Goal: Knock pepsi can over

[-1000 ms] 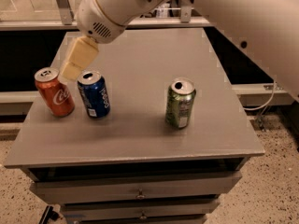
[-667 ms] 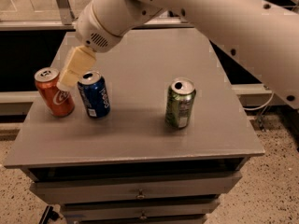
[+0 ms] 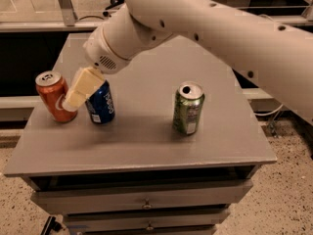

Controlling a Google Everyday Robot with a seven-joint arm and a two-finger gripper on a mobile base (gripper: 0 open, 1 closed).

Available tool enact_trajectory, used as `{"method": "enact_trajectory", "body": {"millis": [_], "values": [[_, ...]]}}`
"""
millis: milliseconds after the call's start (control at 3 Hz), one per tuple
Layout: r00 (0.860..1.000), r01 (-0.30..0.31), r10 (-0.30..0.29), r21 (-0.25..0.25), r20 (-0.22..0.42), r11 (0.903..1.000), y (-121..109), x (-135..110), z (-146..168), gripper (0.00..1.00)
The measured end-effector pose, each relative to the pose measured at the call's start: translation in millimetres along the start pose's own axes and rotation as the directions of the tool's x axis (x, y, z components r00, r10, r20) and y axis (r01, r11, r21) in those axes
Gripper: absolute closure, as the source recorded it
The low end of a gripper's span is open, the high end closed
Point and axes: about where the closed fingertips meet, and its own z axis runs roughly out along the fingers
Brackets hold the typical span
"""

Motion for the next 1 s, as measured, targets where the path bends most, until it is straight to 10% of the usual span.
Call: {"method": "enact_trajectory", "body": {"millis": [1000], "values": [[0.999, -0.04, 0.04, 0.0, -0.015, 0.9992, 6.8, 13.6, -2.3, 0.0]]}}
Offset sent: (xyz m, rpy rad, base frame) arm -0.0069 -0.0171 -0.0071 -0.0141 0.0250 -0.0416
